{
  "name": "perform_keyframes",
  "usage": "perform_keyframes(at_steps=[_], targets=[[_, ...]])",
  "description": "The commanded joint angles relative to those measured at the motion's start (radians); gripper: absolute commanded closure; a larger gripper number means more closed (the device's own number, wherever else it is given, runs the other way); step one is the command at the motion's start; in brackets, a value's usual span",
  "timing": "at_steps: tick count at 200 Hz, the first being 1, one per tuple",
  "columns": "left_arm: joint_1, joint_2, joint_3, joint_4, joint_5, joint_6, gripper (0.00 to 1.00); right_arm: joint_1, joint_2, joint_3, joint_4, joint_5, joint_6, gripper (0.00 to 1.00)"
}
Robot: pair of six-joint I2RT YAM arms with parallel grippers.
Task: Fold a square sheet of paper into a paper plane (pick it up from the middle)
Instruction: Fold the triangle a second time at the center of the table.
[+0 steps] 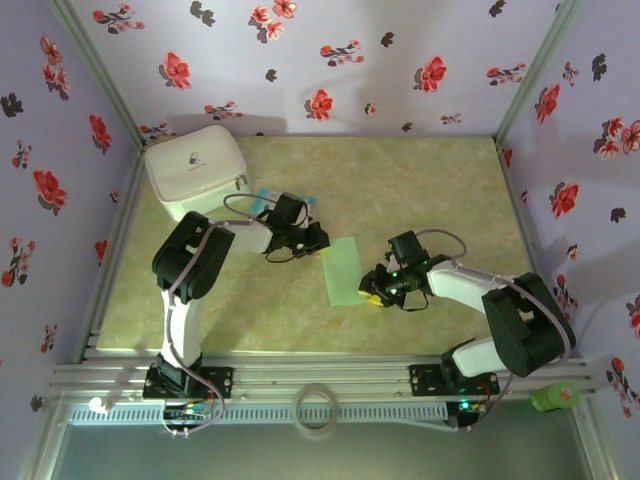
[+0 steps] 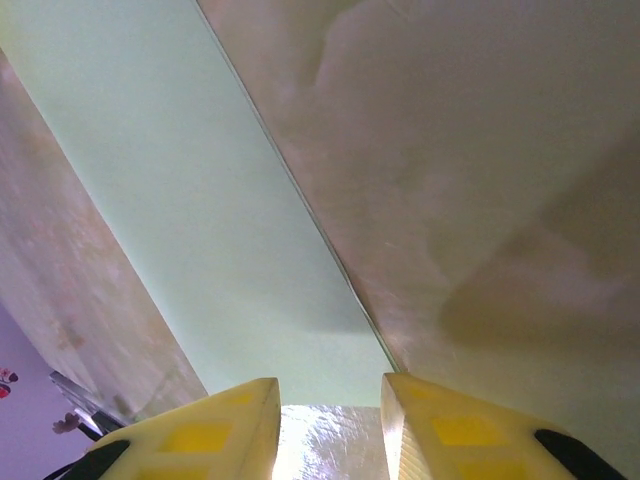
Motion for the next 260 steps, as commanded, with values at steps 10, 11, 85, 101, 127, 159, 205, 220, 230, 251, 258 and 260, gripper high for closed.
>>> perform_keyframes(at_steps=[10,11,85,101,127,159,205,220,230,251,258,260], targets=[[0.01,0.026,-0.022,-0.102,-0.033,0.007,0.91,0.006,-0.016,-0.006,-0.056,0.021,-0.004,0.68],[0.01,0.026,-0.022,-0.102,-0.033,0.007,0.91,0.006,-0.016,-0.006,-0.056,0.021,-0.005,0.68],[0.01,0.027,-0.023,-0.1,-0.033,0.002,0.91,0.02,0.049,-0.001,-0.022,0.026,0.004,0.68],[0.011,0.029,-0.022,-0.099,-0.033,0.001,0.91,0.021,0.059,0.006,-0.014,0.02,0.007,0.68],[0.01,0.027,-0.015,-0.106,-0.032,0.003,0.91,0.021,0.06,0.026,0.019,0.002,0.015,0.68],[0.01,0.03,-0.013,-0.107,-0.03,0.003,0.91,0.021,0.061,0.053,0.057,-0.018,0.027,0.68],[0.01,0.029,-0.017,-0.104,-0.03,0.001,0.91,0.033,0.001,0.042,-0.034,0.021,0.025,0.67],[0.01,0.029,-0.017,-0.101,-0.03,-0.002,0.92,0.049,-0.028,0.007,-0.016,0.007,0.067,0.67],[0.009,0.03,-0.017,-0.101,-0.029,-0.004,0.92,0.071,-0.042,-0.014,0.013,0.002,0.102,0.67],[0.009,0.031,-0.014,-0.104,-0.03,-0.002,0.92,0.105,-0.054,-0.043,0.058,0.002,0.16,0.67],[0.01,0.03,-0.014,-0.103,-0.029,-0.003,0.92,0.111,-0.057,-0.056,0.083,0.006,0.185,0.66],[0.01,0.031,-0.014,-0.103,-0.029,-0.002,0.91,0.113,-0.058,-0.06,0.093,0.008,0.193,0.66]])
